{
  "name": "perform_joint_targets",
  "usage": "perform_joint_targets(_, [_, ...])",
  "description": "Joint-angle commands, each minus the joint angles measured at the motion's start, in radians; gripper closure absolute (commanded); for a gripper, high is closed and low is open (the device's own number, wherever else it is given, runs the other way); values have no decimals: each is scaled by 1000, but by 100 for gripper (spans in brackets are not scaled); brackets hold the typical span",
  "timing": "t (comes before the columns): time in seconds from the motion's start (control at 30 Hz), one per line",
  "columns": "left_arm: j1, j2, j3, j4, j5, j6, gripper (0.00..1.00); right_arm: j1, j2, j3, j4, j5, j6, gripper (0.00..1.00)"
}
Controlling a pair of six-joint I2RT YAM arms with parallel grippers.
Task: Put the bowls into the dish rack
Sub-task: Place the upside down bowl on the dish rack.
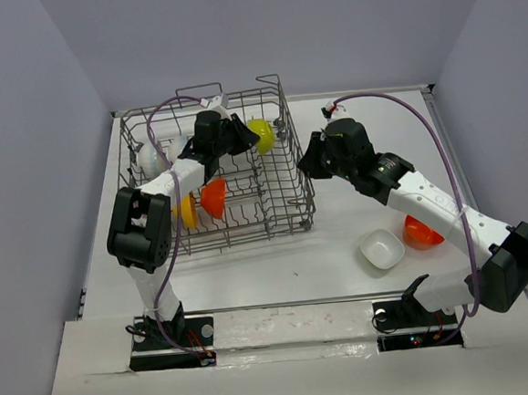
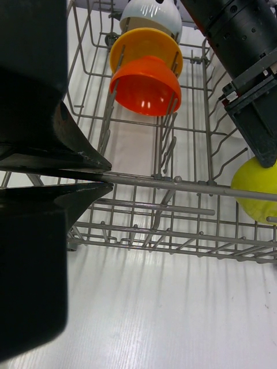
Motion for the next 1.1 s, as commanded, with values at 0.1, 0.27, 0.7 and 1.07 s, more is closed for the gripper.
perform_joint_targets(0.1, [37,-30,44,-91,-122,65,71,-7,15,-1,-24,46,-25,82])
perform_joint_targets(0.27, [34,-28,47,-100,-128,66,71,-7,14,-4,-24,48,-23,82])
perform_joint_targets(0.7, [6,-93,67,-119,-134,92,69,-7,2,10,-26,52,-32,82])
perform_joint_targets(1.07, [-45,-220,156,-202,-137,131,60,-7,-49,119,-72,60,-41,60])
